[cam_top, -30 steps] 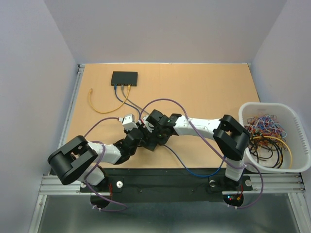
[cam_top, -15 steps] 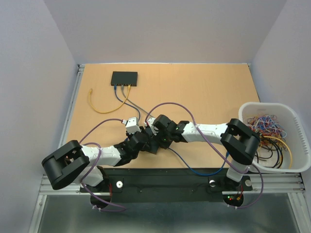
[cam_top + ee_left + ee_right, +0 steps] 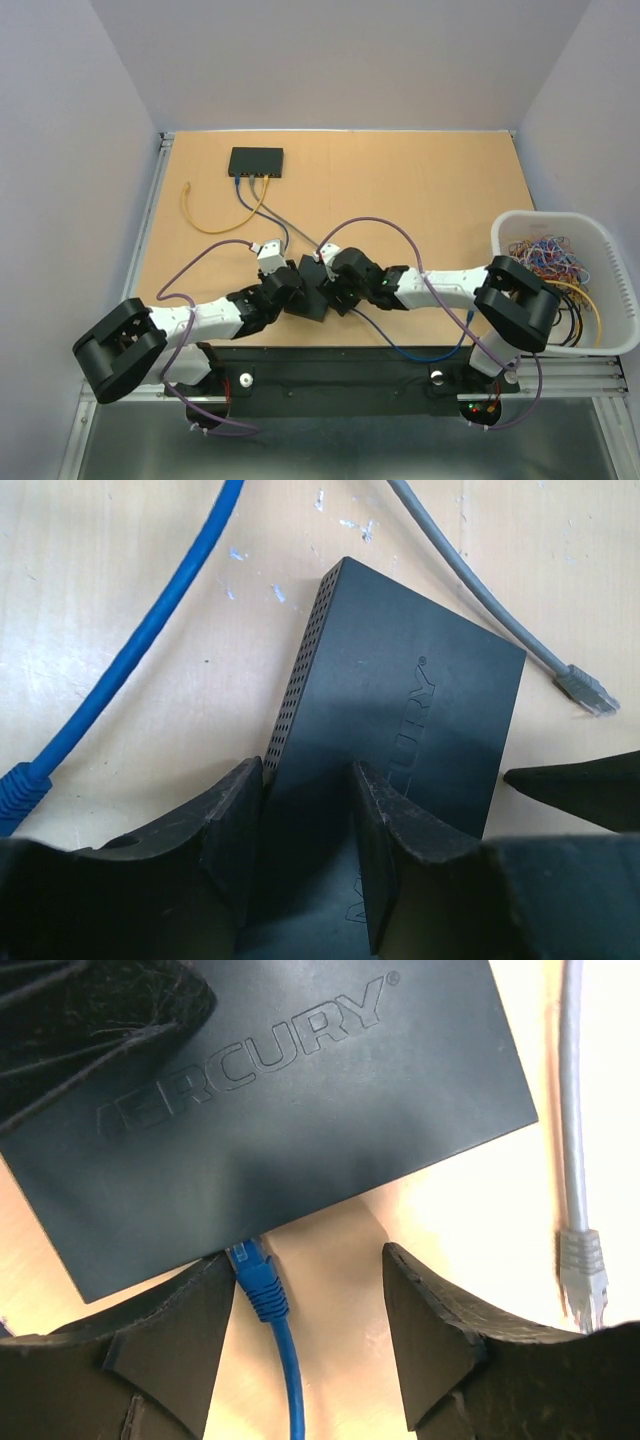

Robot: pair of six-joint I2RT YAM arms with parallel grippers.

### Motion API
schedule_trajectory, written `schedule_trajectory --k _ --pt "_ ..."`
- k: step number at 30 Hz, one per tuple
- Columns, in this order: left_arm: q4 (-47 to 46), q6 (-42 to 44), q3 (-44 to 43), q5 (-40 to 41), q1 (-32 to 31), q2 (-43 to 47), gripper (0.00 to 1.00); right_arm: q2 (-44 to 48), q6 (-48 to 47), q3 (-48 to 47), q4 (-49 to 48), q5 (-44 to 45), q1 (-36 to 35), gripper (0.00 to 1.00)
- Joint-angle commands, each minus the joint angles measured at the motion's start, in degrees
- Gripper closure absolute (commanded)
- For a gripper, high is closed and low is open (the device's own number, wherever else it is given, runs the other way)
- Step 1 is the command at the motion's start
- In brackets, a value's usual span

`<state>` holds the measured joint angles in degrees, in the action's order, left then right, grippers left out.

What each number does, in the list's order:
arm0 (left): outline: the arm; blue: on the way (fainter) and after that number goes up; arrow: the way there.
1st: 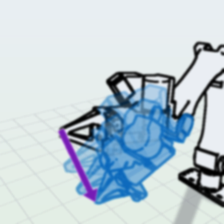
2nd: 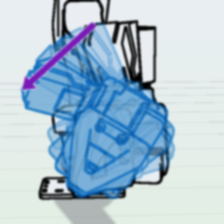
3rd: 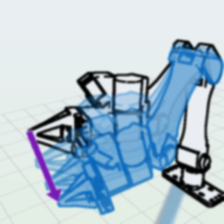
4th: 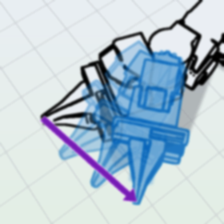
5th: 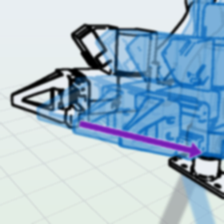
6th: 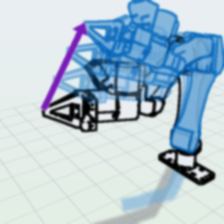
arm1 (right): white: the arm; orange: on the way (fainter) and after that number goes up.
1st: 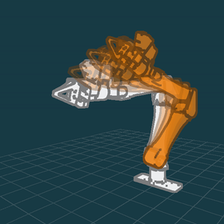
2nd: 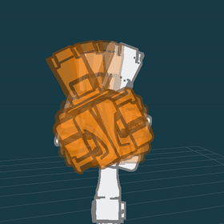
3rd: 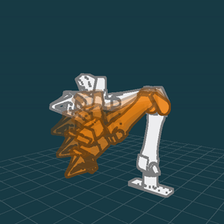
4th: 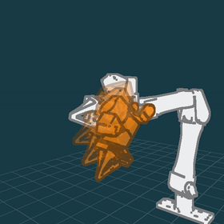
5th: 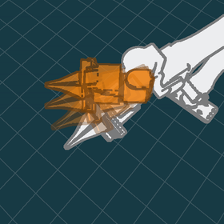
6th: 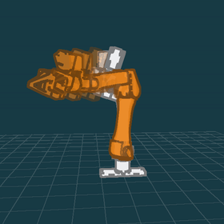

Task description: Insert the plug into the switch port

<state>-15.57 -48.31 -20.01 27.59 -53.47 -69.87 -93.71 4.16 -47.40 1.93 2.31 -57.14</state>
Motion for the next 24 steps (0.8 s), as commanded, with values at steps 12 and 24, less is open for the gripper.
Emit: schedule_trajectory --k 12,24 --pt "5.4 4.8 -2.1 -19.2 6.3 1.5 0.51 10.1 6.8 7.2 -16.9 0.1 -1.0 0.40" --pt "7.7 6.0 -2.6 -18.8 10.3 3.9 0.51 19.4 13.2 14.4 -11.8 1.0 -1.0 0.47"
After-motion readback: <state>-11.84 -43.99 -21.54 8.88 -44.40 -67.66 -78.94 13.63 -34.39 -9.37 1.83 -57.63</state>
